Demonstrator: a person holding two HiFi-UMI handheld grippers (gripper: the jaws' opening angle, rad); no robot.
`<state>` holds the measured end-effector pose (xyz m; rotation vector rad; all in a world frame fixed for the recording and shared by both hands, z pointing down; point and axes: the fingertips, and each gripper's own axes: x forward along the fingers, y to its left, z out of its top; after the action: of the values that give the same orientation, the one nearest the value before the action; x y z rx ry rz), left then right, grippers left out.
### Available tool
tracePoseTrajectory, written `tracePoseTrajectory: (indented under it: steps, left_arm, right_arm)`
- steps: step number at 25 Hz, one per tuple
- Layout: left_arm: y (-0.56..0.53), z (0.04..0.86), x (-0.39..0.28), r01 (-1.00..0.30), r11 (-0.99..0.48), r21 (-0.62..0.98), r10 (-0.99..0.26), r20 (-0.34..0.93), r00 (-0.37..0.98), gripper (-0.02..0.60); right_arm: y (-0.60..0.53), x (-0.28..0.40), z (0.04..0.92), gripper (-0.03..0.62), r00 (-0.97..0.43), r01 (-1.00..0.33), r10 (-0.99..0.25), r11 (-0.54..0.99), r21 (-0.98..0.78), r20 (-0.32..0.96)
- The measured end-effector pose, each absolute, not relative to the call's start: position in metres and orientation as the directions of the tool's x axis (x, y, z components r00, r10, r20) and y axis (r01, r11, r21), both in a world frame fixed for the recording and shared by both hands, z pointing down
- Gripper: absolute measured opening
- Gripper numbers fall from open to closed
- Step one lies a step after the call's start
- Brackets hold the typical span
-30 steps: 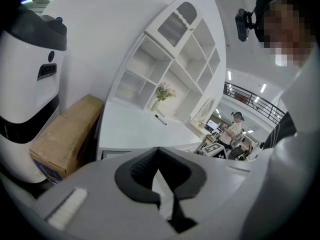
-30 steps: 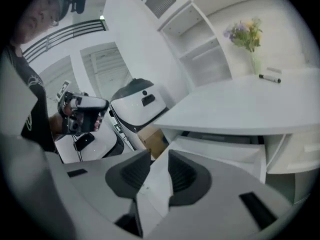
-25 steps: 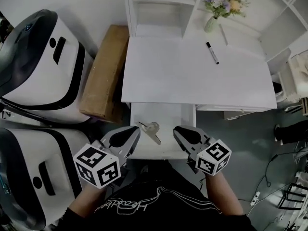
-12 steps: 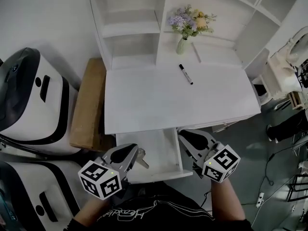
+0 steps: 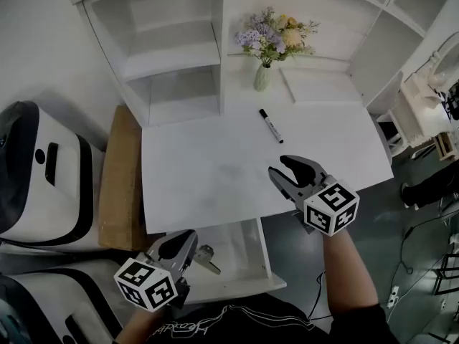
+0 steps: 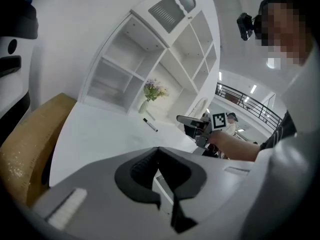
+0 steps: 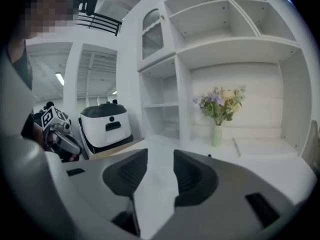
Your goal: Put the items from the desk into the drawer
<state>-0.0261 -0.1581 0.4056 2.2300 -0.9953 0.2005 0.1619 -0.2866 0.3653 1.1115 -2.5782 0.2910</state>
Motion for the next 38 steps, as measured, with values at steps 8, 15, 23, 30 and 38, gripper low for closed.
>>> tracePoseTrajectory:
  steps: [8, 15, 23, 30, 38]
  left_arm:
    - [-0.184, 0.432, -0.038, -0.735, -0.422, 0.531, -0.597, 0.448, 0.666, 0.009]
    - [-0.185, 0.462, -0.045, -0.754, -0.381, 0.535, -0.577, 0.5, 0.646, 0.009]
    - [-0.187, 0.466, -0.051, -0.765, -0.369, 0.529, -0.579, 0.513, 0.634, 0.009]
    - [-0.182, 0.463, -0.06, -0.774, -0.36, 0.52, -0.59, 0.516, 0.621, 0.009]
    - [-0.163, 0.453, -0.065, -0.776, -0.372, 0.51, -0.595, 0.511, 0.621, 0.009]
  right_arm:
    - [-0.389, 0.215, 0.454, 0.163, -0.461, -0.838, -0.668, 0.543, -0.04, 0.585]
    - [-0.424, 0.235, 0.514, 0.166, -0.36, -0.856, -0.619, 0.516, 0.017, 0.698]
    - [-0.452, 0.243, 0.535, 0.114, -0.291, -0.88, -0.607, 0.473, 0.042, 0.74]
    - [-0.45, 0.241, 0.538, 0.081, -0.277, -0.879, -0.604, 0.473, 0.057, 0.747]
    - [-0.434, 0.233, 0.523, 0.077, -0.27, -0.875, -0.613, 0.479, 0.077, 0.742]
